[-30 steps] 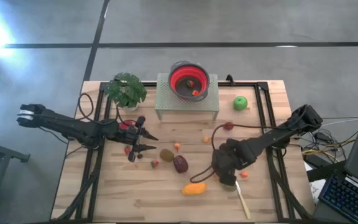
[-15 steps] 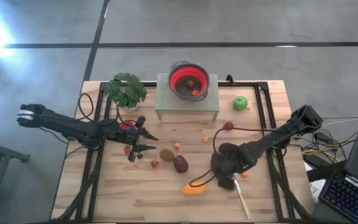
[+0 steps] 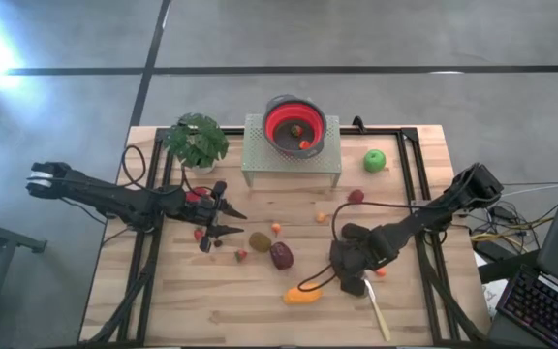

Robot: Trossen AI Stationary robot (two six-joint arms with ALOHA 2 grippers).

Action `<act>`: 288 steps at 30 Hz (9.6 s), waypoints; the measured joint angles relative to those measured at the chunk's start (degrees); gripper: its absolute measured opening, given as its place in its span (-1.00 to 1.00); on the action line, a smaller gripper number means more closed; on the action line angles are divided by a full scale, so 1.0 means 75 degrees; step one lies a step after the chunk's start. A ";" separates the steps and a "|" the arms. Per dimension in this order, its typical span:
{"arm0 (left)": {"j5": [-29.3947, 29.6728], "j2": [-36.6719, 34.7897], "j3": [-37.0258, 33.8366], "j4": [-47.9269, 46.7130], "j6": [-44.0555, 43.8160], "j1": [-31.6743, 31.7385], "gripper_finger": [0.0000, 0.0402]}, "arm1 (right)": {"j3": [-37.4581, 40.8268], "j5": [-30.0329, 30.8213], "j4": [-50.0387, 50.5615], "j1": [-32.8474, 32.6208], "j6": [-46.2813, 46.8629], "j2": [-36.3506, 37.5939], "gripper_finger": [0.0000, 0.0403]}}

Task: Pick & Place Fruit
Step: Put the pomegranate into the red strainer bowl on the shelf, then put the apple into the red strainer bowl on the shelf

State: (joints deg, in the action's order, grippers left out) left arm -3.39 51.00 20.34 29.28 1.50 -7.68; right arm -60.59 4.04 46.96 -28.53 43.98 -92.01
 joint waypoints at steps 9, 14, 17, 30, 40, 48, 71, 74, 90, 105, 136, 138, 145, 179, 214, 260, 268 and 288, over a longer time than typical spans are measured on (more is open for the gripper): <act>0.0001 0.0000 0.0000 0.0000 0.0000 0.0003 -0.20 | -0.0005 -0.0004 0.0129 0.0003 0.0078 0.0009 -0.36; 0.0001 -0.0002 0.0000 -0.0027 0.0000 0.0003 -0.20 | -0.0418 -0.0012 0.1651 0.0003 0.0386 0.0101 -0.33; 0.0001 0.0000 0.0000 -0.0050 0.0000 0.0003 -0.20 | -0.0714 0.0197 0.2663 0.0013 0.0524 0.0152 -0.26; 0.0001 0.0000 0.0000 -0.0160 0.0000 0.0009 -0.20 | -0.0469 0.2065 0.3244 0.1436 0.0826 0.1631 0.15; 0.0001 0.0000 0.0000 -0.0202 0.0000 0.0009 -0.20 | 0.0685 0.2543 0.2571 0.3283 0.0388 0.2721 0.40; 0.0001 0.0000 0.0000 -0.0287 0.0000 0.0006 -0.20 | 0.1579 0.1922 0.1046 0.4159 -0.0920 0.2919 0.29; 0.0001 0.0000 0.0000 -0.0316 0.0000 0.0003 -0.20 | 0.2636 0.1572 -0.0400 0.5251 -0.2025 0.1960 0.40; 0.0001 0.0000 0.0000 -0.0315 0.0000 0.0003 -0.20 | 0.2780 0.1465 -0.0749 0.5249 -0.2061 0.1732 0.34; 0.0001 0.0000 0.0000 -0.0315 0.0000 0.0009 -0.20 | 0.2872 0.1457 -0.1400 0.5257 -0.2512 0.0818 0.10; 0.0001 0.0000 0.0000 -0.0318 0.0000 0.0006 -0.20 | 0.2892 0.0283 -0.0956 0.5240 -0.2482 0.2431 -0.02; 0.0001 0.0000 0.0000 -0.0316 0.0000 0.0003 -0.20 | 0.1850 -0.0731 -0.5518 0.5603 -0.3770 0.3664 0.01; 0.0001 0.0000 0.0000 -0.0315 0.0000 0.0003 -0.20 | 0.1389 -0.0742 -0.5469 0.5692 -0.3950 0.3305 0.00; 0.0001 0.0000 0.0000 -0.0315 0.0000 0.0009 -0.20 | -0.0774 -0.0728 -0.4379 0.6113 -0.4511 0.1897 -0.05; -0.0001 0.0000 0.0000 -0.0315 0.0000 0.0000 -0.20 | -0.5553 -0.0687 -0.0845 0.7868 -0.4795 -0.2060 0.34; 0.0001 -0.0001 0.0000 -0.0315 0.0000 0.0009 -0.20 | -0.4340 0.0771 0.3059 0.8349 -0.4007 0.1086 0.59; 0.0000 0.0000 0.0000 -0.0315 0.0000 0.0009 -0.20 | -0.0345 0.1278 0.1309 0.9623 -0.2876 0.1853 0.84; 0.0001 -0.0003 0.0000 -0.0315 0.0000 0.0009 -0.20 | -0.0080 0.1457 0.1147 0.9742 -0.2720 0.1853 0.97; 0.0001 -0.0002 0.0000 -0.0316 0.0000 0.0000 -0.20 | 0.1121 0.1397 0.0109 0.9999 -0.2030 0.1853 0.99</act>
State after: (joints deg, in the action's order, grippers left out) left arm -3.38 50.99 20.34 26.91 1.50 -7.68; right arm -52.18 14.52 47.77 46.46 28.75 -78.11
